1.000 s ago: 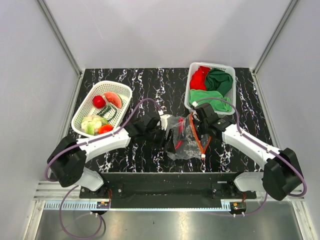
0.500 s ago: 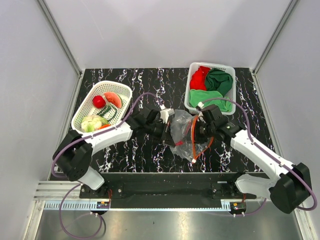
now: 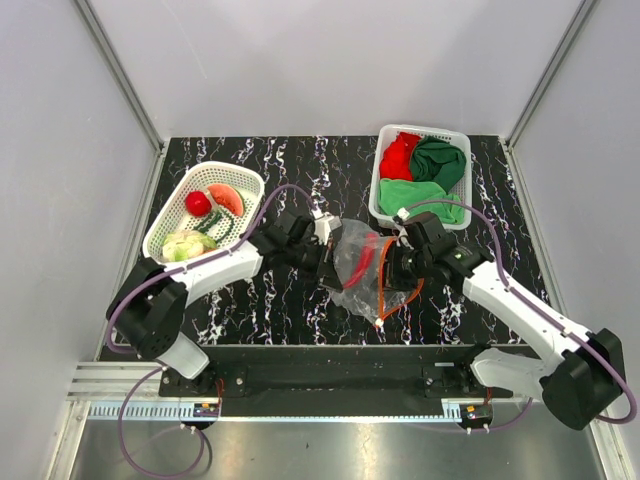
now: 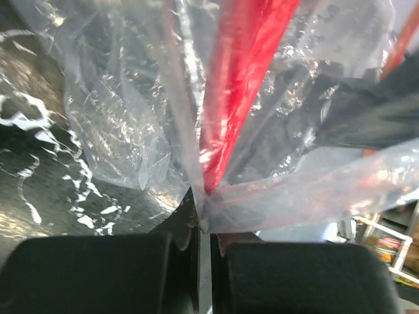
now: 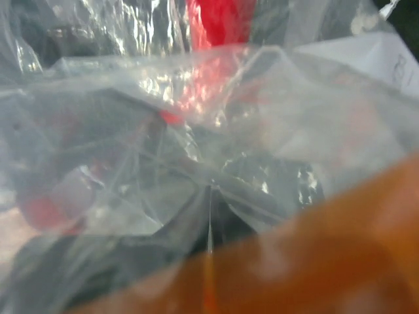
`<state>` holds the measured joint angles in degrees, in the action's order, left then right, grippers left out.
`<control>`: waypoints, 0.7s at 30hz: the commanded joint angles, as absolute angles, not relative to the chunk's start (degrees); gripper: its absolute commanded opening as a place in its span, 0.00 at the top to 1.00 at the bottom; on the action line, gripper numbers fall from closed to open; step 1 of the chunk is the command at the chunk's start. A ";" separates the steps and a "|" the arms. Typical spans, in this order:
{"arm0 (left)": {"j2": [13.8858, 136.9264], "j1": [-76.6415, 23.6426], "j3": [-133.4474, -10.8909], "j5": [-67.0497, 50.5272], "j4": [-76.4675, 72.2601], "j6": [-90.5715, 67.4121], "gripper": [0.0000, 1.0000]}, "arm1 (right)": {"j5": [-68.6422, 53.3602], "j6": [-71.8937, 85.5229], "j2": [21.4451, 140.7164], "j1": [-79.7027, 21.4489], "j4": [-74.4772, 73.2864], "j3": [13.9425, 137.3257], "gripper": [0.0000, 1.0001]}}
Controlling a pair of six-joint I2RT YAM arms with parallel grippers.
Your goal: Open the zip-top bag and remove the fake food
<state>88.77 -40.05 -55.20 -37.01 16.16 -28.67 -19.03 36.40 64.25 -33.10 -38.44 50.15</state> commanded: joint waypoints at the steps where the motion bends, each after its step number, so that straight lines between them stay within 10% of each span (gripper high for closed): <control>1: 85.43 -40.25 -52.65 -41.92 9.95 -33.13 1.00 | -19.52 40.51 66.09 -33.14 -30.07 48.52 0.81; 15: 84.46 -42.44 -47.20 -49.31 -3.42 -41.48 1.00 | -21.27 45.88 69.60 -30.67 -13.98 44.29 0.43; 21: 85.08 -43.42 -47.90 -49.40 -3.96 -42.10 1.00 | -20.57 45.27 69.97 -30.67 -13.53 44.04 0.66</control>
